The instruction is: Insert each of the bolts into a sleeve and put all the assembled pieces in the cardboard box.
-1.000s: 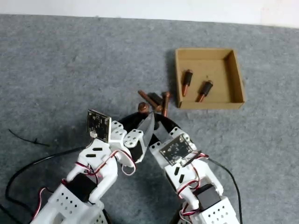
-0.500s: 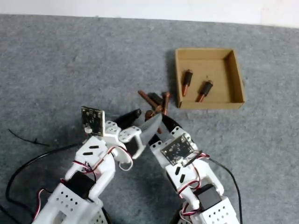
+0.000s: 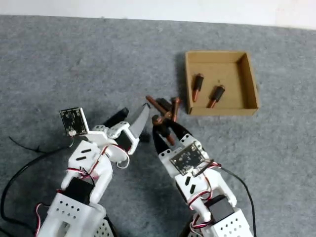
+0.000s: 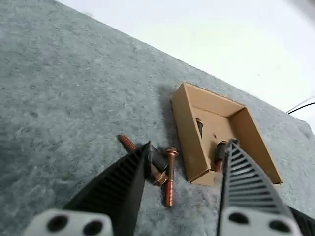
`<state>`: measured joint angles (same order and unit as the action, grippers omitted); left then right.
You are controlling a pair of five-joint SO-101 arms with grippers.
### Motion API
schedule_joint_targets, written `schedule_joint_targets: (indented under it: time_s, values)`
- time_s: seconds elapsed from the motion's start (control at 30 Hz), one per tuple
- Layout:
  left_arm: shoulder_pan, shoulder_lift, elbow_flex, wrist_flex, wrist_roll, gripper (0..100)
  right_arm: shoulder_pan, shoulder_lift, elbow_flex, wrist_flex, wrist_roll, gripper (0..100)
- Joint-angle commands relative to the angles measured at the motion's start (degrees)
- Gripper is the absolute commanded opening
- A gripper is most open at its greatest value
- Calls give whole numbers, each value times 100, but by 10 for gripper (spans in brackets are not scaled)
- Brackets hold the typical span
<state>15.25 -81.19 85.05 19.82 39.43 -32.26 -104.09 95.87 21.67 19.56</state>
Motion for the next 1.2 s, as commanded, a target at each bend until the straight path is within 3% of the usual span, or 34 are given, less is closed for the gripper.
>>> schedule_joint_targets:
  time_s: [0.0, 0.1, 0.23, 0.3, 0.47, 0.7, 0.8, 1.17]
  values:
    - [-75, -75, -268, 0, 35, 220, -22, -127, 505, -13, -26, 5]
    - [-92, -75, -277, 0, 35, 196, 4, -127, 505, -13, -26, 5]
    - [-259, -75, -303, -35, 0, 59, 356, -127, 497, -22, -35, 5]
    - [-391, -75, -259, -290, -360, 0, 462, -127, 488, -40, -53, 5]
    - [-435, -57, -40, -642, -1046, 5, 479, -75, 567, -409, -53, 5]
    - [-435, -48, 119, -404, -3727, 6, 479, -75, 576, -312, -53, 5]
    - [-444, -31, 163, -220, -4413, 6, 479, -84, 576, -189, -53, 5]
    - [-435, -22, 418, -237, -4580, 6, 1235, -75, 523, -215, -62, 5]
